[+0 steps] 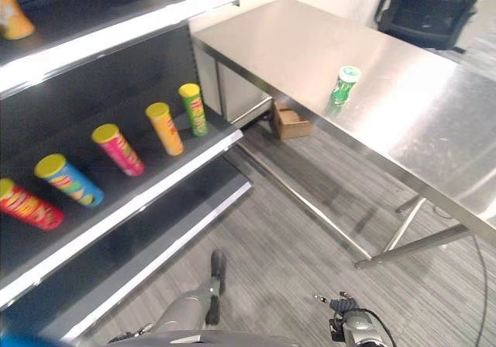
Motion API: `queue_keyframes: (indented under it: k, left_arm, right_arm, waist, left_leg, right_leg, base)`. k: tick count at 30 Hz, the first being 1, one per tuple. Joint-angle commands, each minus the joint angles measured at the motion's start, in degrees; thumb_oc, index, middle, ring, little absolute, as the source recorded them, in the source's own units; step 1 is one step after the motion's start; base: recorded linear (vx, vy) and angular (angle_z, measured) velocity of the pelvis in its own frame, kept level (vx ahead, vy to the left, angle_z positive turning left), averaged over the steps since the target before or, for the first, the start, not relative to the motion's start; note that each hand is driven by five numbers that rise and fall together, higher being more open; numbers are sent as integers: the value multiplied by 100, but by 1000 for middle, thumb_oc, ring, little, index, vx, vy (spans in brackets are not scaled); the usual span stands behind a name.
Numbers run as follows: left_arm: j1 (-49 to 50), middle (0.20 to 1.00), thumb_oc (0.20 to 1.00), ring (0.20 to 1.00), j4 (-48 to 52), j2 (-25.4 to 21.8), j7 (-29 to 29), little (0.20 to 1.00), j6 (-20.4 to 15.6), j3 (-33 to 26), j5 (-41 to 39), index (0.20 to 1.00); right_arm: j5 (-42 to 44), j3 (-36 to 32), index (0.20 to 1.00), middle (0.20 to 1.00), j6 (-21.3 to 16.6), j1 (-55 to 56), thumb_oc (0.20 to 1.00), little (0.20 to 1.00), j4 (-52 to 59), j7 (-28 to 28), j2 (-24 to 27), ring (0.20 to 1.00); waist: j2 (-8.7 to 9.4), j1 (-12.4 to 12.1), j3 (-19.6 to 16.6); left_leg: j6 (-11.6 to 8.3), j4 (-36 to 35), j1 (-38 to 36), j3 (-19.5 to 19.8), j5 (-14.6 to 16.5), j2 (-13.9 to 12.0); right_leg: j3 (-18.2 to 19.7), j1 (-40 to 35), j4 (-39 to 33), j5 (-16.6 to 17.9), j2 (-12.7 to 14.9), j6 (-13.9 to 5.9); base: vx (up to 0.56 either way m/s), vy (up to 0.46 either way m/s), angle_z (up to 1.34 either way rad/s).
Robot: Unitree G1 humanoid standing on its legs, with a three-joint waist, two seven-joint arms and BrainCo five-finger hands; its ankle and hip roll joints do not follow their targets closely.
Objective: Put the goods on the table back onto the shelves and tidy them up.
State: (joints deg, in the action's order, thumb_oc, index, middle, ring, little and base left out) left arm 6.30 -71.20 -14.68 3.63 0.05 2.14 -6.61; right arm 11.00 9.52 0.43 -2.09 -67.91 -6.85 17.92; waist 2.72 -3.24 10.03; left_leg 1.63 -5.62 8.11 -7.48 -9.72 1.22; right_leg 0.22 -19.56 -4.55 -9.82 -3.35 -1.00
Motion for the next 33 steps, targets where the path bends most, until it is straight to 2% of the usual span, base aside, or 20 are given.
queue_keyframes:
  k: [1,3,4,5,7,8,9,10,11,12,13,14,15,16,17,19,21,27,30,33]
  left_arm:
    - [-186,1000,1000,1000,7,-149,38,1000,-91,204,-26,1000]
    - [-175,1000,1000,1000,69,-183,30,1000,-98,195,-48,1000]
    - [-240,1000,1000,1000,129,-237,56,1000,-104,230,-42,1000]
    - [-241,1000,1000,1000,128,-235,56,1000,-104,230,-42,1000]
    - [-316,1000,1000,1000,191,-299,62,1000,-99,302,-33,1000]
    - [-350,1000,1000,1000,227,-336,75,1000,-99,330,-29,1000]
    - [-435,1000,1000,1000,268,-378,87,1000,-86,396,9,1000]
    - [-497,1000,1000,1000,257,-394,90,1000,-89,457,66,1000]
    - [-499,1000,1000,1000,255,-395,91,1000,-90,458,66,1000]
    - [-618,1000,1000,1000,229,-417,98,1000,-94,581,174,1000]
    - [-620,1000,1000,1000,229,-416,98,1000,-94,581,174,1000]
    - [-704,1000,1000,1000,209,-424,110,1000,-109,645,225,1000]
    - [-787,1000,1000,1000,144,-430,117,1000,-120,700,337,1000]
    - [-788,1000,1000,1000,144,-430,117,1000,-120,700,337,1000]
    - [-825,1000,1000,1000,110,-435,126,1000,-126,720,390,1000]
    - [-901,1000,1000,1000,74,-484,120,1000,-140,767,471,1000]
    - [-929,1000,1000,1000,83,-489,113,1000,-153,766,478,1000]
    - [-875,1000,1000,1000,27,-395,29,1000,-122,787,455,1000]
    - [-814,1000,1000,1000,-98,-384,-9,1000,-93,806,575,1000]
    - [-796,1000,1000,1000,-89,-395,-79,1000,-63,806,657,1000]
  right_arm:
    - [-257,-100,1000,1000,-71,127,1000,1000,206,40,102,1000]
    - [-344,-106,1000,1000,-54,101,1000,1000,177,58,85,1000]
    - [-355,-134,1000,1000,-55,4,1000,1000,197,84,102,1000]
    - [-355,-134,1000,1000,-55,3,1000,1000,197,84,104,1000]
    - [-351,-184,1000,1000,-52,5,1000,1000,259,65,127,1000]
    - [-373,-207,1000,1000,-35,30,1000,1000,246,58,124,1000]
    - [-395,-255,1000,1000,-1,80,1000,1000,172,24,120,1000]
    - [-407,-272,1000,1000,13,103,1000,1000,95,17,116,1000]
    - [-407,-273,1000,1000,12,103,1000,1000,93,17,116,1000]
    - [-472,-308,1000,1000,67,167,1000,1000,-56,6,117,1000]
    - [-472,-308,1000,1000,67,166,1000,1000,-57,6,119,1000]
    - [-488,-341,1000,1000,104,198,1000,1000,-181,3,124,1000]
    - [-492,-350,1000,1000,162,257,1000,1000,-339,32,90,1000]
    - [-492,-350,1000,1000,162,256,1000,1000,-340,32,90,1000]
    - [-509,-345,1000,1000,182,284,1000,1000,-421,63,55,1000]
    - [-603,-262,1000,1000,201,343,1000,1000,-475,143,5,1000]
    - [-647,-183,1000,1000,208,437,1000,1000,-451,214,-64,1000]
    - [-572,-45,1000,1000,100,362,1000,1000,21,324,116,1000]
    - [-423,-85,1000,1000,-18,378,1000,1000,874,429,476,1000]
    - [-498,-84,1000,1000,-1,441,1000,1000,1127,541,806,1000]
  waist:
    - [-69,-192,-285]
    - [-50,-271,-357]
    - [-75,-208,-272]
    - [-85,-217,-289]
    - [-104,-68,-209]
    - [-117,-8,-175]
    - [-214,30,-170]
    - [-243,53,-176]
    - [-236,82,-162]
    - [-256,166,-172]
    - [-267,167,-184]
    - [-223,244,-182]
    - [-133,367,-185]
    - [-134,362,-196]
    - [-94,411,-208]
    - [19,459,-229]
    - [119,472,-259]
    - [125,494,-384]
    - [120,542,-422]
    - [97,565,-466]
  left_leg:
    - [-434,210,-35,-383,181,-200]
    - [-317,253,-219,-514,390,-203]
    - [-188,288,-447,-602,572,-204]
    - [-192,295,-423,-608,570,-221]
    - [-106,323,-576,-548,652,-188]
    - [-61,285,-719,-503,714,-169]
    - [-65,189,-892,-444,786,-228]
    - [-99,160,-939,-372,824,-257]
    - [-101,162,-952,-342,825,-247]
    - [-187,159,-985,-158,904,-271]
    - [-190,158,-969,-155,899,-285]
    - [-229,154,-1000,-44,954,-255]
    - [-290,123,-1071,102,1024,-219]
    - [-290,122,-1057,97,1018,-221]
    - [-317,110,-1091,144,1046,-233]
    - [-402,94,-1152,251,1079,-276]
    - [-447,111,-1173,355,1109,-298]
    - [-733,84,-1126,542,1008,-688]
    - [-875,62,-1139,489,953,-854]
    - [-956,62,-1152,445,924,-970]
  right_leg:
    - [-487,607,171,130,141,-270]
    - [-641,744,899,36,249,-397]
    - [-820,1246,2092,338,415,-759]
    - [-812,1269,2085,354,400,-753]
    - [-833,1752,3023,844,529,-1080]
    - [-875,1977,3450,1037,688,-1145]
    - [-1201,2205,3571,940,1105,-986]
    - [-1363,2249,3349,763,1316,-833]
    - [-1394,2221,3353,745,1329,-832]
    - [-1377,2222,2616,545,1531,-680]
    - [-1385,2224,2589,565,1515,-675]
    - [-1124,2228,1940,638,1511,-695]
    - [-510,2278,1041,958,1441,-825]
    - [-506,2289,1029,972,1437,-823]
    - [-201,2386,815,1137,1423,-894]
    - [-11,2429,559,1312,1437,-975]
    - [-57,2294,436,1343,1445,-991]
    - [-488,1937,46,1259,1170,-871]
    - [-612,1821,7,1158,1047,-799]
    - [-732,1729,-37,1093,987,-760]
  base:
    - [261,57,-65]
    - [197,68,-84]
    - [140,75,-63]
    - [86,67,-47]
    - [43,34,-17]
    - [109,41,11]
    - [125,15,30]
    - [97,-4,30]
    - [116,-101,26]
    - [80,-86,31]
    - [126,-158,43]
    - [136,-198,78]
    - [136,-197,63]
    - [133,-186,63]
    - [94,-130,34]
    - [133,-201,35]
    - [102,-220,55]
    - [89,-230,68]
    - [70,-149,23]
    - [64,-87,13]
